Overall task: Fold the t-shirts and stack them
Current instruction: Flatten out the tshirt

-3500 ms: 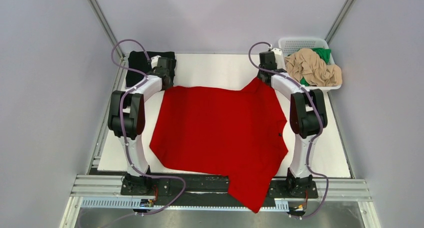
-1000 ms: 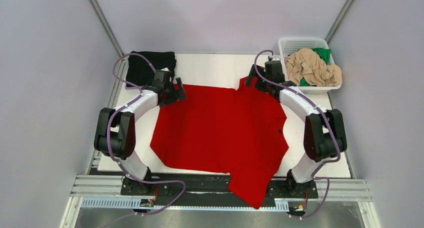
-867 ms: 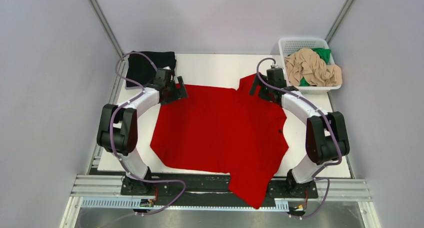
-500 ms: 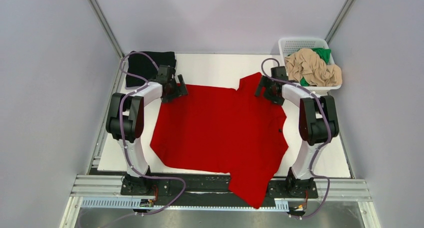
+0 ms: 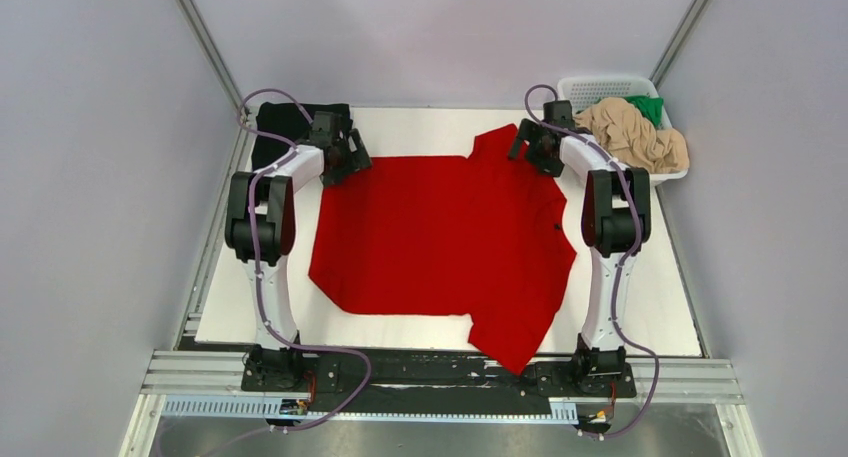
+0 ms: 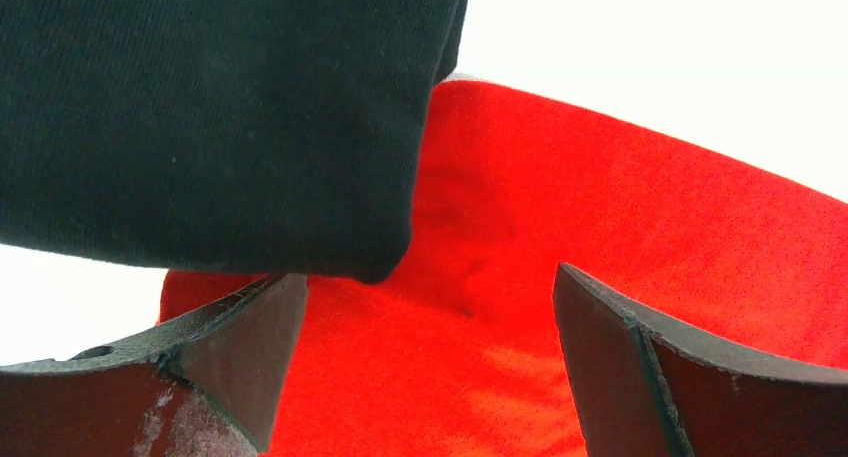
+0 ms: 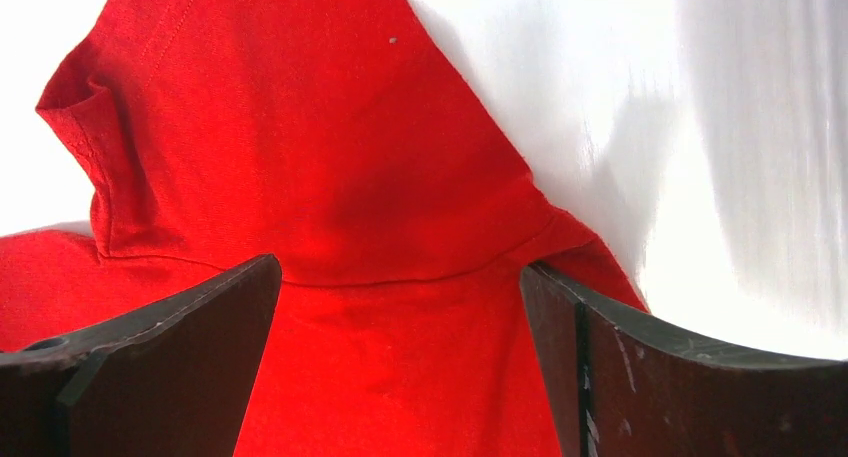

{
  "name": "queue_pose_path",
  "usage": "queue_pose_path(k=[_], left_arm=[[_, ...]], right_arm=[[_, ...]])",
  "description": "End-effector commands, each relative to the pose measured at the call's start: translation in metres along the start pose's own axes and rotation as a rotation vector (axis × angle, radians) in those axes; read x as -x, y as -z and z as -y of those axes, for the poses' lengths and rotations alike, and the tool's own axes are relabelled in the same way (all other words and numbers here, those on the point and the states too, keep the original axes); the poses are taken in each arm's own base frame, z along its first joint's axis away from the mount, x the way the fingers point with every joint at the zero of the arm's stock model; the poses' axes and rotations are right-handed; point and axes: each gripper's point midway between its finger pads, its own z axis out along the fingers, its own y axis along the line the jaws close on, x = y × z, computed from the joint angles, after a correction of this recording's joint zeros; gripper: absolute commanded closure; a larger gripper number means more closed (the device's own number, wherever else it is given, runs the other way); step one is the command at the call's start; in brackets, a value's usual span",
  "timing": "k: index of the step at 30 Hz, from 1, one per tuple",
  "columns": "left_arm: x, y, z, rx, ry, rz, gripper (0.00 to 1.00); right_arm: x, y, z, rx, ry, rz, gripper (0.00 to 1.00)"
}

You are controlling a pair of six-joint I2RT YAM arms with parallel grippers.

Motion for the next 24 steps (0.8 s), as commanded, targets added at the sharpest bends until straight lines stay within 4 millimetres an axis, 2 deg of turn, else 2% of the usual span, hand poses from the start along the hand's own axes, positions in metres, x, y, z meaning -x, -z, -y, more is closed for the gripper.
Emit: queue_pose_path(k=[1, 3, 4, 5, 6, 7, 8, 9, 10, 11, 12, 13, 14, 16, 17, 20, 21, 22, 23, 24], left_arm=[[-0.001, -0.002, -0.006, 0.04, -0.018, -0.042, 0.0], [0.004, 0.017, 0.0, 0.057, -0.054, -0.015, 0.0], [0.008, 0.032, 0.006, 0.067, -0.083, 0.012, 0.0], [0.005, 0.039, 0.007, 0.076, -0.098, 0.015, 0.0], [0.007, 0.056, 0.013, 0.08, -0.125, 0.036, 0.0], [0.003, 0.062, 0.011, 0.101, -0.138, 0.039, 0.0], [-0.001, 0.077, 0.018, 0.097, -0.159, 0.04, 0.0], [-0.012, 0.083, 0.013, 0.12, -0.172, 0.017, 0.0], [-0.015, 0.097, 0.022, 0.103, -0.19, 0.028, 0.0], [-0.028, 0.101, 0.016, 0.126, -0.205, -0.001, 0.0], [-0.034, 0.113, 0.024, 0.106, -0.222, 0.007, 0.0], [-0.05, 0.116, 0.018, 0.117, -0.233, -0.029, 0.0], [-0.058, 0.128, 0.025, 0.092, -0.243, -0.028, 0.0], [-0.097, 0.137, 0.019, 0.075, -0.258, -0.098, 0.0], [-0.109, 0.141, 0.02, 0.055, -0.258, -0.119, 0.0], [-0.156, 0.154, 0.012, 0.028, -0.246, -0.184, 0.0], [-0.166, 0.156, 0.018, -0.007, -0.247, -0.197, 0.0], [-0.181, 0.158, 0.01, -0.009, -0.227, -0.222, 0.0], [-0.188, 0.158, 0.015, -0.034, -0.207, -0.229, 0.0], [-0.199, 0.159, 0.006, -0.023, -0.197, -0.246, 0.0]], right_arm=[[-0.003, -0.015, 0.015, -0.041, -0.001, -0.045, 0.0], [0.004, 0.001, 0.009, -0.034, 0.016, -0.034, 0.0], [0.006, 0.011, 0.006, -0.03, 0.024, -0.022, 0.0], [0.008, 0.022, 0.001, -0.022, 0.032, -0.009, 0.0], [0.009, 0.032, -0.003, -0.013, 0.041, 0.002, 0.0], [0.011, 0.044, -0.007, -0.004, 0.05, 0.017, 0.0], [0.012, 0.055, -0.011, 0.003, 0.059, 0.032, 0.0], [0.007, 0.062, -0.012, 0.004, 0.067, 0.034, 0.0], [0.005, 0.072, -0.015, 0.006, 0.076, 0.047, 0.0], [0.001, 0.079, -0.017, 0.007, 0.081, 0.053, 0.0], [-0.003, 0.088, -0.019, 0.012, 0.085, 0.058, 0.0], [-0.009, 0.094, -0.019, 0.015, 0.086, 0.061, 0.0], [-0.015, 0.101, -0.021, 0.022, 0.085, 0.067, 0.0], [-0.03, 0.113, -0.024, 0.041, 0.085, 0.066, 0.0], [-0.037, 0.122, -0.026, 0.059, 0.08, 0.072, 0.0], [-0.064, 0.131, -0.029, 0.103, 0.067, 0.051, 0.0], [-0.073, 0.132, -0.029, 0.116, 0.063, 0.04, 0.0], [-0.08, 0.133, -0.028, 0.126, 0.057, 0.031, 0.0], [-0.087, 0.132, -0.027, 0.129, 0.054, 0.02, 0.0], [-0.092, 0.132, -0.025, 0.131, 0.052, 0.012, 0.0]])
